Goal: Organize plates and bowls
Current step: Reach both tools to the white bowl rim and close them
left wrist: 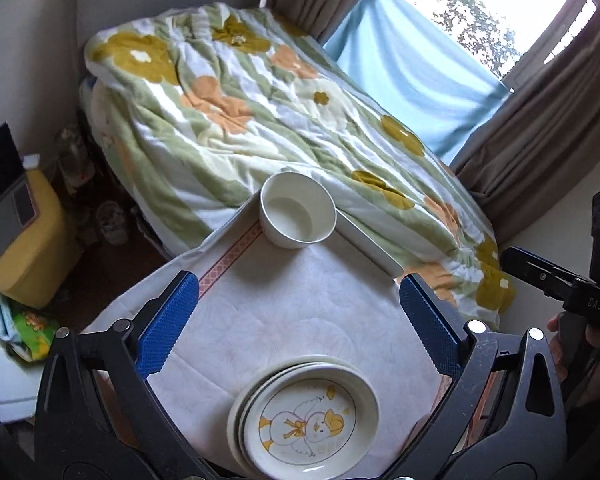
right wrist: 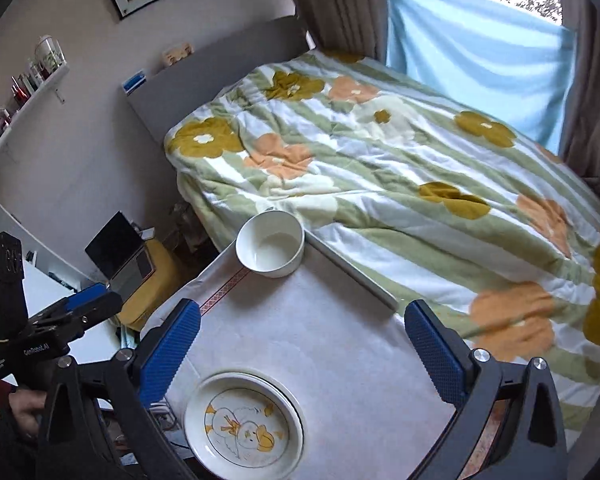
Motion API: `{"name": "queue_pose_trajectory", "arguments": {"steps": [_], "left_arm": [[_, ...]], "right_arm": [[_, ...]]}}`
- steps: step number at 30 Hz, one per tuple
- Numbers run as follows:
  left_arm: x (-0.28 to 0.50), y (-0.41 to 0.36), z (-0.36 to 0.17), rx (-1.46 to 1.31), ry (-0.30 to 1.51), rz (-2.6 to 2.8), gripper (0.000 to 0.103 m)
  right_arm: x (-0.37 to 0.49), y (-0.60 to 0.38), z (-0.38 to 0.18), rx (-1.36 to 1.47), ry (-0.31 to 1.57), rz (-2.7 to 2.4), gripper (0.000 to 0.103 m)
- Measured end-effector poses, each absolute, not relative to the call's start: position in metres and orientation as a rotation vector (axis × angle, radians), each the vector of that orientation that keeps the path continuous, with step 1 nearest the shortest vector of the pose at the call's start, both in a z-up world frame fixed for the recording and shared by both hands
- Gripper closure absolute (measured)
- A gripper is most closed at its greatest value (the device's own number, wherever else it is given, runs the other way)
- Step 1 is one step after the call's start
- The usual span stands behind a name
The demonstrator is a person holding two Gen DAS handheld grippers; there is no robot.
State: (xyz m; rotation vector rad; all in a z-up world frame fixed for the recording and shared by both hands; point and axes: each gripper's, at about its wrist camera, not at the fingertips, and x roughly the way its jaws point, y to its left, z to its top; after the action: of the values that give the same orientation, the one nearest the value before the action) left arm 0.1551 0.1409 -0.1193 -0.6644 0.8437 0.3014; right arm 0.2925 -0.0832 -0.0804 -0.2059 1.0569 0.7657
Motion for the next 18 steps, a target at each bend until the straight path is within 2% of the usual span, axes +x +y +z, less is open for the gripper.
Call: {"name": "queue_pose_trajectory", "arguments": {"steps": [2,3,4,5,6,8,9,12,14,18], "left_arm": [[0.179,0.157,-0.146,-0.706,0.888,0.298,0.013],[0.191,0.16,-0.159,-0.717,0.906,0.294,0.021],[0.206,0.168,-0.175,-0.738,0.928,0.281,0.031],[0.216,0.17,-0.189,-0.755,0.942,0.274,0.035],[0.229,0.175,-0.204,-0.775,0.961,0.267,0.04],[0.247,0.182,-0.228,-0.8,0.983,0.259,0.049],[0.256,0.186,-0.24,-0.813,0.996,0.257,0.054],[0.279,0.196,-0.264,-0.834,1.027,0.248,0.061],[0.292,0.199,-0.276,-0.829,1.05,0.241,0.064],[0.31,0.206,-0.287,-0.817,1.077,0.232,0.074]], "right_arm": [[0.318,-0.056,-0.109,-0.216,1.132,0.784,0.004],[0.331,-0.043,-0.126,-0.217,1.17,0.794,0.006],[0.341,-0.032,-0.14,-0.219,1.202,0.804,0.015],[0.352,-0.021,-0.157,-0.219,1.236,0.811,0.027],[0.363,-0.009,-0.177,-0.218,1.278,0.818,0.031],[0.379,0.006,-0.206,-0.21,1.336,0.826,0.045],[0.385,0.014,-0.218,-0.205,1.357,0.826,0.047],[0.401,0.03,-0.249,-0.195,1.406,0.829,0.057],[0.409,0.037,-0.26,-0.199,1.421,0.827,0.071],[0.418,0.045,-0.273,-0.208,1.437,0.831,0.074]]}}
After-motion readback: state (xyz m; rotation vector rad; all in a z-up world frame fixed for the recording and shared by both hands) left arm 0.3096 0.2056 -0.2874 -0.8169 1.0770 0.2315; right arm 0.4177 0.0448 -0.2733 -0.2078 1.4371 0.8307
